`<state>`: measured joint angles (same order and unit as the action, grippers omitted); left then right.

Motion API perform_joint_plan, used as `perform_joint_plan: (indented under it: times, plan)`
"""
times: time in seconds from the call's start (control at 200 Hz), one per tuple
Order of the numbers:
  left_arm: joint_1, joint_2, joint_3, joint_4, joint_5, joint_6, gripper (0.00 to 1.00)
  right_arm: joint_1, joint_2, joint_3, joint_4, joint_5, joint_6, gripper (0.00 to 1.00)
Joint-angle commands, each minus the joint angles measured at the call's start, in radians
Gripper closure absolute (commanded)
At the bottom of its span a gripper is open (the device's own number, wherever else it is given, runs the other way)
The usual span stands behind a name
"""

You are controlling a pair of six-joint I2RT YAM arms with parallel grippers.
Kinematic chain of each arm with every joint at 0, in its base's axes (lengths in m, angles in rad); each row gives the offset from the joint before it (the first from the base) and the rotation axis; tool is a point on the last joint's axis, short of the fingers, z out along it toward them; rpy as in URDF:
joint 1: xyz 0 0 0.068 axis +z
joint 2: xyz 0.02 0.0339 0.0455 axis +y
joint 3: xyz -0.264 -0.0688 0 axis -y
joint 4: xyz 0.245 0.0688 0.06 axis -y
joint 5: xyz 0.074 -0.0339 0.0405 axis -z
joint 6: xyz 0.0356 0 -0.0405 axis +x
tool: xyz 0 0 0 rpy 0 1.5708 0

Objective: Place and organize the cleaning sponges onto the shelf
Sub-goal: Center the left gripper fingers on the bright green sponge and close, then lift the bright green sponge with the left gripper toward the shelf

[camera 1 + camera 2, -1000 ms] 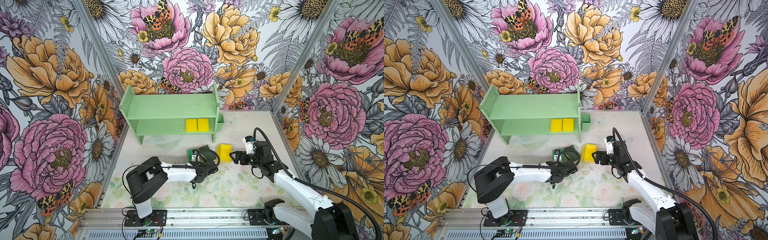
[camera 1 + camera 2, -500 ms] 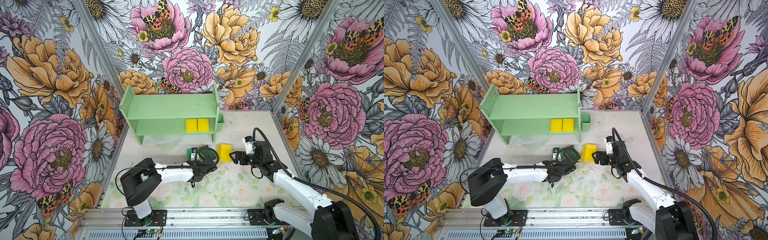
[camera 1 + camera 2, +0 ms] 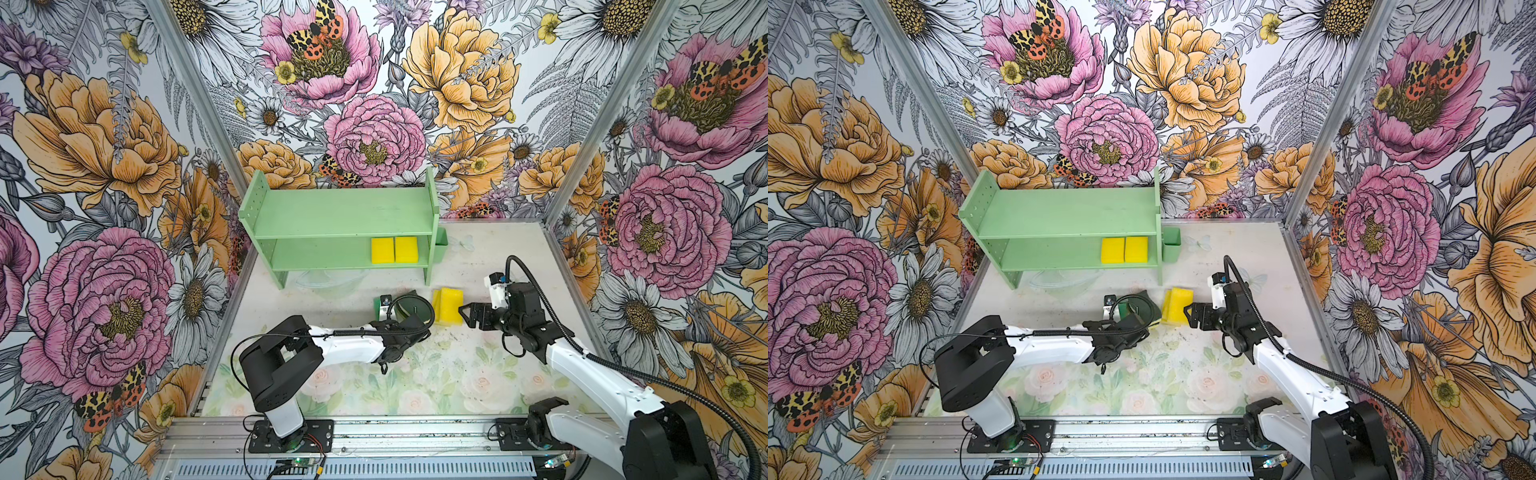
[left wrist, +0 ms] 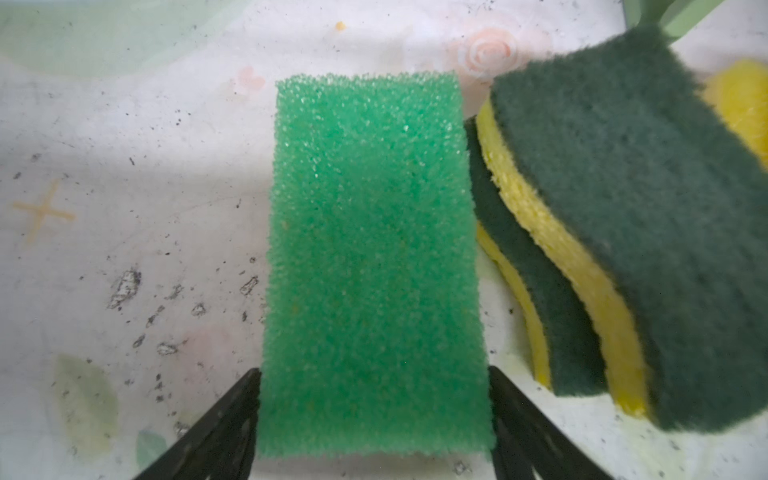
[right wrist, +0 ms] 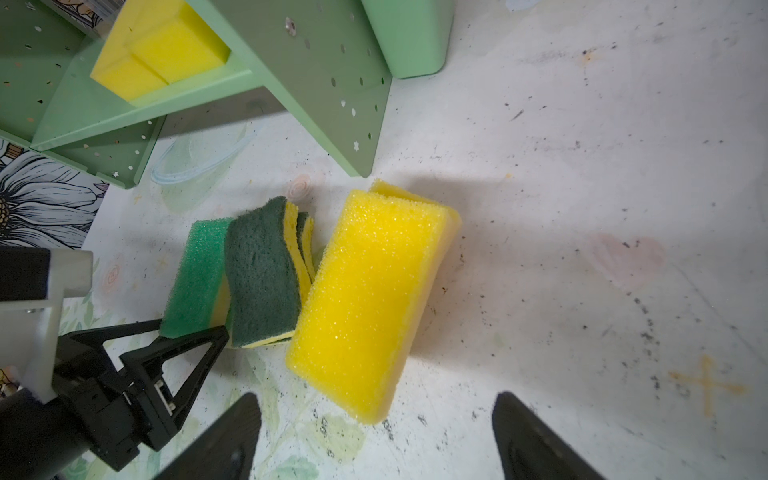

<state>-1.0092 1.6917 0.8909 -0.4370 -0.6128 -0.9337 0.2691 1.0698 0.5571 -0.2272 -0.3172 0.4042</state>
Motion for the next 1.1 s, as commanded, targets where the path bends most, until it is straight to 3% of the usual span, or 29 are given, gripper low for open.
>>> perform_joint_plan:
  times: [0.0, 0.245, 0.746, 0.936, 1.096]
  plan:
    - [0.01, -0.033, -0.012, 0.03, 0.01, 0.017, 0.2, 0.007, 0.012, 0.01, 0.026, 0.018, 0.005, 0.11]
    - [0.012, -0.039, -0.023, 0.053, 0.009, 0.033, 0.26, 0.007, 0.013, 0.013, 0.026, 0.021, 0.005, 0.11]
    - [0.016, -0.04, -0.014, 0.059, 0.005, 0.049, 0.26, 0.01, 0.03, 0.023, 0.027, 0.021, 0.004, 0.11]
    - [0.013, -0.037, -0.018, 0.064, 0.01, 0.05, 0.37, 0.011, 0.032, 0.024, 0.026, 0.021, 0.004, 0.11]
    - [0.013, -0.043, -0.02, 0.065, 0.008, 0.052, 0.4, 0.012, 0.032, 0.022, 0.027, 0.021, 0.004, 0.11]
